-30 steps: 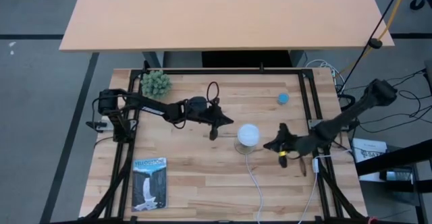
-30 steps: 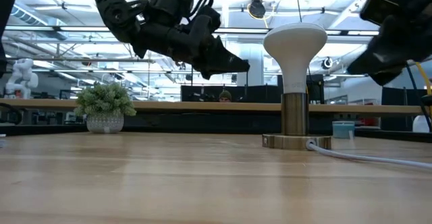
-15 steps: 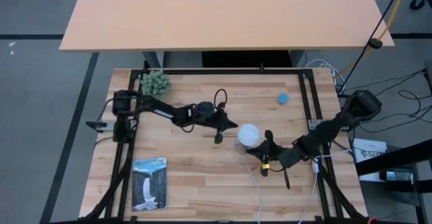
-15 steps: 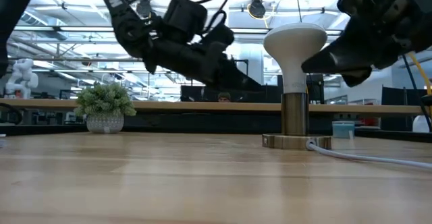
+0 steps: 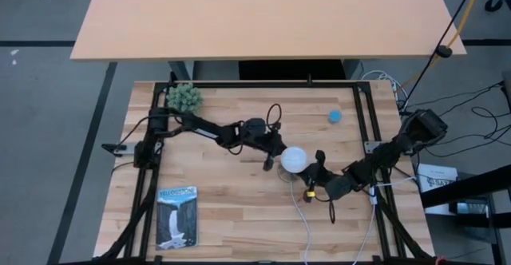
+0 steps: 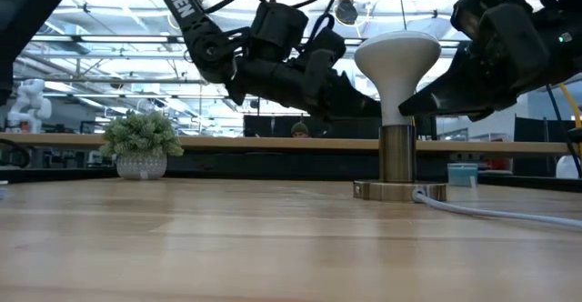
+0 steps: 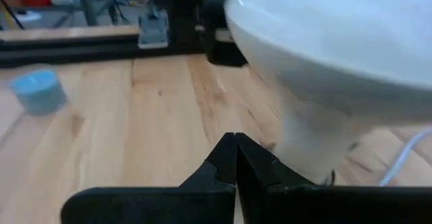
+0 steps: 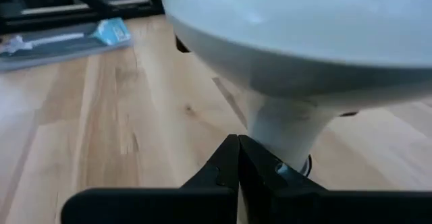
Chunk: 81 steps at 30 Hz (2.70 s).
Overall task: Screw lightbulb
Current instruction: Remove the lightbulb from the desk lamp
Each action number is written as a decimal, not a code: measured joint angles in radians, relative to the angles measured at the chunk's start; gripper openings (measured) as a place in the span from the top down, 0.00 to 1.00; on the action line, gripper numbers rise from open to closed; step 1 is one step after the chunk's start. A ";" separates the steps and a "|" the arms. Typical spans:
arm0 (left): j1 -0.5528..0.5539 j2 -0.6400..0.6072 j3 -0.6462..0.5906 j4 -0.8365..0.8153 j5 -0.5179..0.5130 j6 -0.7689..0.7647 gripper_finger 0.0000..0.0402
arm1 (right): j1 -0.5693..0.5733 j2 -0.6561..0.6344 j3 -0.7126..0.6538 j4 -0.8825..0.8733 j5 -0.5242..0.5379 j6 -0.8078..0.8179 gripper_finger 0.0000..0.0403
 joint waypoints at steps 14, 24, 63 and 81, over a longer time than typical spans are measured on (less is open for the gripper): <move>-0.037 -0.001 -0.001 -0.163 0.002 -0.026 1.00 | -0.009 -0.002 0.000 -0.050 -0.005 0.029 1.00; -0.010 -0.005 -0.002 -0.100 -0.054 -0.072 1.00 | -0.009 -0.002 0.000 -0.082 -0.006 0.078 1.00; -0.077 -0.044 -0.002 -0.115 -0.055 -0.046 1.00 | -0.026 -0.253 0.000 -0.325 -0.170 0.139 1.00; -0.120 -0.044 -0.002 -0.157 0.017 -0.002 1.00 | -0.049 -0.211 0.000 -0.429 0.019 0.231 1.00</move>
